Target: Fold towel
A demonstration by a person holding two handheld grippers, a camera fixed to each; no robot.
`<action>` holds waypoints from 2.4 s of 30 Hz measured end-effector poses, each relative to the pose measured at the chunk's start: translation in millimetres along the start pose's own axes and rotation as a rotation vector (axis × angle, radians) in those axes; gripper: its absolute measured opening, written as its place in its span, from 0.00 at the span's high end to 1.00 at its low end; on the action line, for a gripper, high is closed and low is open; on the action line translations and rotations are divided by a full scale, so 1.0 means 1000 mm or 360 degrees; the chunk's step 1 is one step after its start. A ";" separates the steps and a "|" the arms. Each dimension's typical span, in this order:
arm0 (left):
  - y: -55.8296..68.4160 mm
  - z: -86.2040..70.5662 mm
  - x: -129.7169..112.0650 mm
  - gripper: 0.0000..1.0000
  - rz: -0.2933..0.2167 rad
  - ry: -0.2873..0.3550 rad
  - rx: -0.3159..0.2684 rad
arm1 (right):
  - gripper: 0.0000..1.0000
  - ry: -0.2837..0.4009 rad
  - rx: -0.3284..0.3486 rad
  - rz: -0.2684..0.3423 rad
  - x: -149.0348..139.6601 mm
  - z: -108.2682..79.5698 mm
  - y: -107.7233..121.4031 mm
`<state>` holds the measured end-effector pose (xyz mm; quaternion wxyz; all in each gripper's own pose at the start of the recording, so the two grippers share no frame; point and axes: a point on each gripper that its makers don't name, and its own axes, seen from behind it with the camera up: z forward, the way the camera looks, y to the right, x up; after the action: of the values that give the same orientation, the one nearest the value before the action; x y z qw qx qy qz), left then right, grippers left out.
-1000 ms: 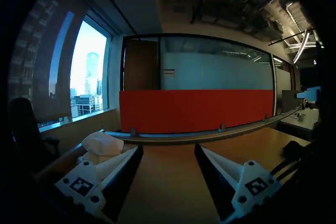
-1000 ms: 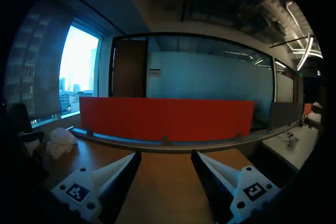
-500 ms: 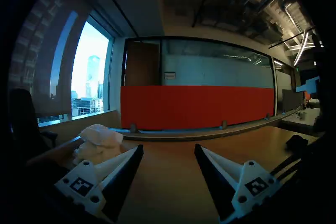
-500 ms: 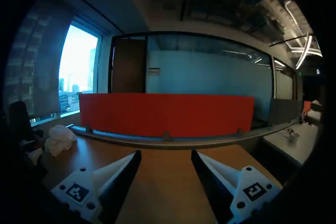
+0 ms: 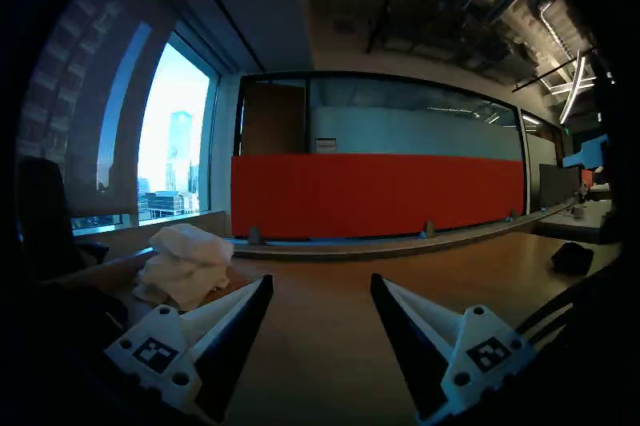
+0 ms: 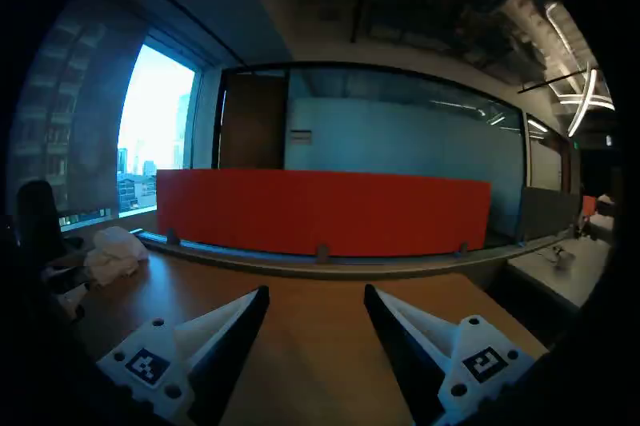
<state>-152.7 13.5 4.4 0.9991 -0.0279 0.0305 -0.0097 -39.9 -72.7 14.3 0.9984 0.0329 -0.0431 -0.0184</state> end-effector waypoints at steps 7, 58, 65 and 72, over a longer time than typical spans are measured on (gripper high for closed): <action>-0.002 -0.001 -0.017 0.10 -0.0026 -0.0014 0.0014 | 0.08 -0.0002 0.0001 -0.0010 -0.007 0.000 0.001; -0.007 0.006 -0.045 0.10 0.0013 -0.0083 0.0034 | 0.08 0.0108 -0.0050 -0.0035 -0.004 -0.004 0.038; -0.006 0.006 -0.047 0.10 0.0014 -0.0082 0.0033 | 0.08 0.0135 -0.0081 0.0035 -0.022 -0.006 0.052; -0.006 0.007 -0.048 0.10 0.0013 -0.0082 0.0034 | 0.08 0.0147 -0.0109 0.0086 -0.051 -0.006 0.065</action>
<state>-200.1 9.1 14.2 0.9998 -0.0175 0.0048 -0.0052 -87.5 -5.0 8.0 1.0000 -0.0016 0.0028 0.0085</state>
